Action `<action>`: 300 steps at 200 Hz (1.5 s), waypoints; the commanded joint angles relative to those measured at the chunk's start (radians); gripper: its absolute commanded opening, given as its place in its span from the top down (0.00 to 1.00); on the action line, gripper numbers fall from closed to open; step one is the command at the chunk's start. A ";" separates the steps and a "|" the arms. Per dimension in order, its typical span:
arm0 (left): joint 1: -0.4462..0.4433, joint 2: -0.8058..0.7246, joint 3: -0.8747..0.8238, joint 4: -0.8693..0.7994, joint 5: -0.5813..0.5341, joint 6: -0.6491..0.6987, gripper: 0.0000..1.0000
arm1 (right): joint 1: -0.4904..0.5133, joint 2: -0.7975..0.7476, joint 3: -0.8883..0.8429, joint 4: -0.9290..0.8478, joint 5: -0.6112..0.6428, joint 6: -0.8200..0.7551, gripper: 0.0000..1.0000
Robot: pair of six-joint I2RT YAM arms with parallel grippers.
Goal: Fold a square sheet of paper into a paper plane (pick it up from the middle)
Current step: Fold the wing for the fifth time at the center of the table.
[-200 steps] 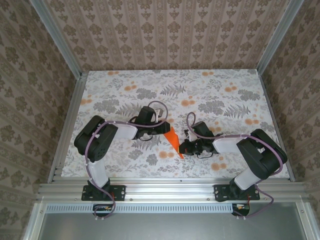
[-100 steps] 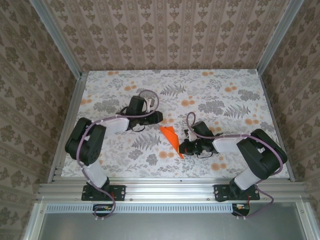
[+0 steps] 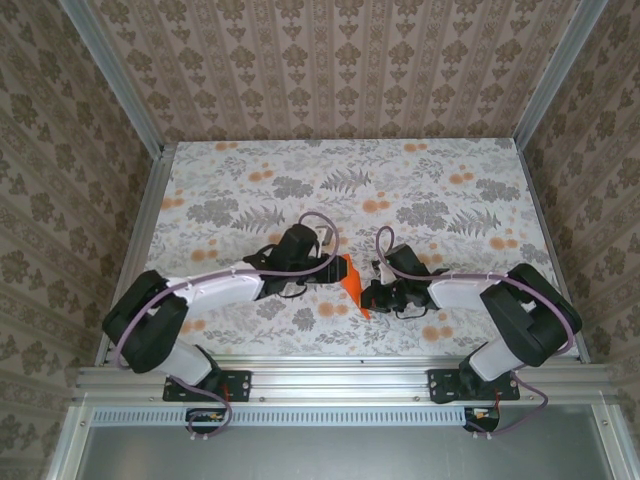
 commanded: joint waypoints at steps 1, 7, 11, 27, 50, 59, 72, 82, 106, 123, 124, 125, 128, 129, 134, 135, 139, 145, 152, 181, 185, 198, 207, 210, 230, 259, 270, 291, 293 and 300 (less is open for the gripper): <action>-0.041 0.061 0.056 0.037 -0.031 -0.048 0.59 | 0.006 0.014 -0.052 -0.079 0.070 0.005 0.94; -0.050 0.087 0.071 0.038 -0.030 -0.050 0.59 | 0.006 0.014 -0.058 -0.071 0.071 0.009 0.94; -0.055 0.104 0.082 0.038 -0.031 -0.052 0.60 | 0.006 0.015 -0.061 -0.066 0.071 0.012 0.94; -0.060 0.165 0.104 0.053 -0.024 -0.069 0.62 | 0.006 0.015 -0.079 -0.036 0.067 0.021 0.94; -0.059 0.226 0.115 0.084 -0.016 -0.087 0.65 | 0.006 0.016 -0.089 -0.018 0.059 0.021 0.94; -0.059 0.250 0.128 0.084 -0.018 -0.086 0.66 | 0.006 0.014 -0.091 -0.019 0.056 0.018 0.93; -0.056 0.281 0.148 0.086 -0.007 -0.086 0.67 | 0.004 0.014 -0.102 0.002 0.047 0.022 0.93; -0.058 0.302 0.159 0.082 -0.009 -0.086 0.69 | 0.004 0.018 -0.104 0.013 0.037 0.019 0.93; -0.057 0.321 0.143 0.083 -0.018 -0.101 0.71 | 0.004 -0.003 -0.093 -0.006 0.021 0.022 0.92; -0.058 0.326 0.133 0.075 -0.026 -0.097 0.71 | 0.003 -0.079 -0.091 -0.044 0.008 0.017 0.91; -0.058 0.326 0.133 0.074 -0.027 -0.096 0.71 | 0.003 -0.085 -0.091 -0.047 0.007 0.017 0.91; -0.058 0.326 0.132 0.073 -0.028 -0.096 0.71 | 0.004 -0.090 -0.091 -0.050 0.005 0.016 0.91; -0.057 0.327 0.134 0.067 -0.030 -0.093 0.72 | 0.004 -0.109 -0.091 -0.058 0.003 0.014 0.91; -0.057 0.328 0.134 0.064 -0.030 -0.092 0.72 | 0.004 -0.114 -0.091 -0.060 0.003 0.015 0.91; -0.057 0.329 0.135 0.058 -0.032 -0.088 0.72 | 0.004 -0.142 -0.090 -0.074 -0.004 0.011 0.91; -0.057 0.329 0.136 0.057 -0.032 -0.088 0.72 | 0.004 -0.150 -0.090 -0.076 -0.006 0.011 0.91; -0.057 0.330 0.137 0.053 -0.033 -0.083 0.72 | 0.004 -0.177 -0.088 -0.084 -0.017 0.008 0.91; -0.058 0.331 0.140 0.050 -0.032 -0.078 0.72 | 0.004 -0.204 -0.087 -0.092 -0.040 0.006 0.90; -0.058 0.332 0.142 0.046 -0.027 -0.073 0.72 | 0.004 -0.229 -0.085 -0.093 -0.068 0.008 0.90; -0.057 0.335 0.146 0.036 -0.013 -0.050 0.72 | 0.004 -0.219 -0.054 -0.085 -0.150 0.005 0.90; -0.057 0.335 0.147 0.036 -0.012 -0.049 0.72 | 0.004 -0.209 -0.047 -0.095 -0.146 -0.001 0.90; -0.058 0.337 0.150 0.036 -0.007 -0.042 0.72 | 0.004 -0.169 -0.033 -0.119 -0.111 -0.017 0.90; -0.057 0.337 0.153 0.034 -0.007 -0.039 0.72 | 0.004 -0.140 -0.031 -0.114 -0.107 -0.019 0.90; -0.057 0.338 0.154 0.031 -0.007 -0.039 0.72 | 0.004 -0.137 -0.031 -0.111 -0.111 -0.020 0.90; -0.058 0.338 0.159 0.025 -0.004 -0.034 0.72 | 0.004 -0.060 -0.056 -0.087 -0.116 -0.015 0.90; -0.055 0.334 0.157 0.018 -0.009 -0.027 0.72 | 0.004 -0.046 -0.106 -0.080 -0.100 -0.007 0.90; -0.054 0.332 0.156 0.019 -0.007 -0.026 0.72 | 0.004 -0.065 -0.126 -0.069 -0.106 0.001 0.90; -0.054 0.320 0.165 0.023 0.011 -0.020 0.71 | 0.004 -0.176 -0.137 -0.065 -0.104 0.011 0.87; -0.053 0.317 0.166 0.024 0.014 -0.020 0.71 | 0.004 -0.189 -0.134 -0.075 -0.097 0.008 0.87; -0.055 0.307 0.174 0.023 0.023 -0.019 0.70 | 0.003 -0.238 -0.122 -0.113 -0.065 -0.007 0.83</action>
